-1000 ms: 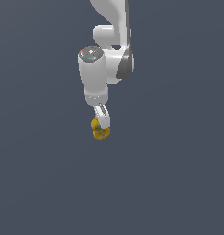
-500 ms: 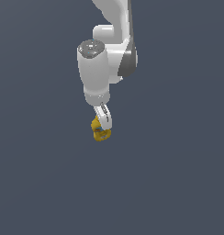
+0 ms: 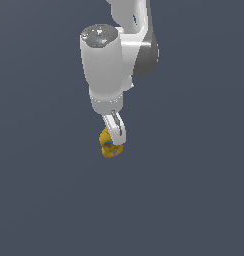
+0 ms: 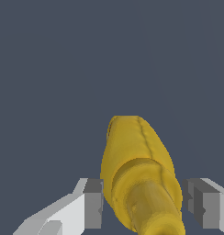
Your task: Pick up the object and move it to a goal position.
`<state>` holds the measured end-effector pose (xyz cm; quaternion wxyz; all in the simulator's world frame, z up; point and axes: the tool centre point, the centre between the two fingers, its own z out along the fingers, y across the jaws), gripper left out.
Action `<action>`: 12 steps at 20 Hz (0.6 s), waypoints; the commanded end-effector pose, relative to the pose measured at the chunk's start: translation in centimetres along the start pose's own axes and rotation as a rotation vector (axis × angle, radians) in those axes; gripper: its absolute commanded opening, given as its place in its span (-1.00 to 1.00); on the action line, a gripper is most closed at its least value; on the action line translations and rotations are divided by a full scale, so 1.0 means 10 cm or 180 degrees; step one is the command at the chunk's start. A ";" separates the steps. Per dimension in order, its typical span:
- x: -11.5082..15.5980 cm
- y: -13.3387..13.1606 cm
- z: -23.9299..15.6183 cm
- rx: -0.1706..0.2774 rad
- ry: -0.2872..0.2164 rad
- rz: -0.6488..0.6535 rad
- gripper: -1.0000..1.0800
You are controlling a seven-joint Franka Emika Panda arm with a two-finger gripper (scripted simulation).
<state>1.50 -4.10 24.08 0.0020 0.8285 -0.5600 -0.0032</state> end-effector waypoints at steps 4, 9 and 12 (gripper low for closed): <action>0.03 -0.17 -0.21 0.0022 0.0010 0.0001 -1.00; 0.04 -0.24 -0.28 0.0022 0.0010 0.0001 -1.00; 0.05 -0.26 -0.30 0.0022 0.0010 0.0001 -1.00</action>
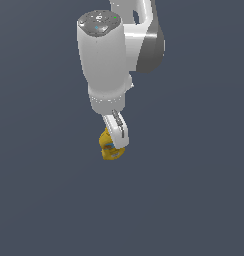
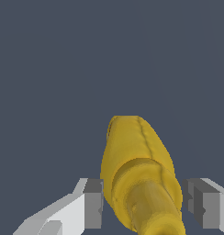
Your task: Pick up the object and move it to a goal position.
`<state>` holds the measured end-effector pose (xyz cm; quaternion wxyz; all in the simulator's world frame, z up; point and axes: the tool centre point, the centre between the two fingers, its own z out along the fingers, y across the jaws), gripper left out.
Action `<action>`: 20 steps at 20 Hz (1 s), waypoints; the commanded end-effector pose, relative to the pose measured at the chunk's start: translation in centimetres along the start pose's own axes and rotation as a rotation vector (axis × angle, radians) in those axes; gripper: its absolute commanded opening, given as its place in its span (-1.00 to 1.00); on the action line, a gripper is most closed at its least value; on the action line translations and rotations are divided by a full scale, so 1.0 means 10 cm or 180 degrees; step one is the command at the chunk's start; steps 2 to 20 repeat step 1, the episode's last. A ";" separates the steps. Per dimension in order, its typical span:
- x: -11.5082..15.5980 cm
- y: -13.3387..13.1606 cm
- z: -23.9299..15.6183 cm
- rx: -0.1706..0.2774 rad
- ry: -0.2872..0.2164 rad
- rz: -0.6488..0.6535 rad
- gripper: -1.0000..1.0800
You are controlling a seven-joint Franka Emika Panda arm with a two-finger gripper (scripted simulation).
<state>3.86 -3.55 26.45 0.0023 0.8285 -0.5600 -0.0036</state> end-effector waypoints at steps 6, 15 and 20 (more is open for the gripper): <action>0.01 -0.02 -0.06 0.0025 0.0011 0.0001 -1.00; 0.01 -0.02 -0.06 0.0025 0.0011 0.0001 -1.00; 0.01 -0.02 -0.06 0.0025 0.0011 0.0001 -1.00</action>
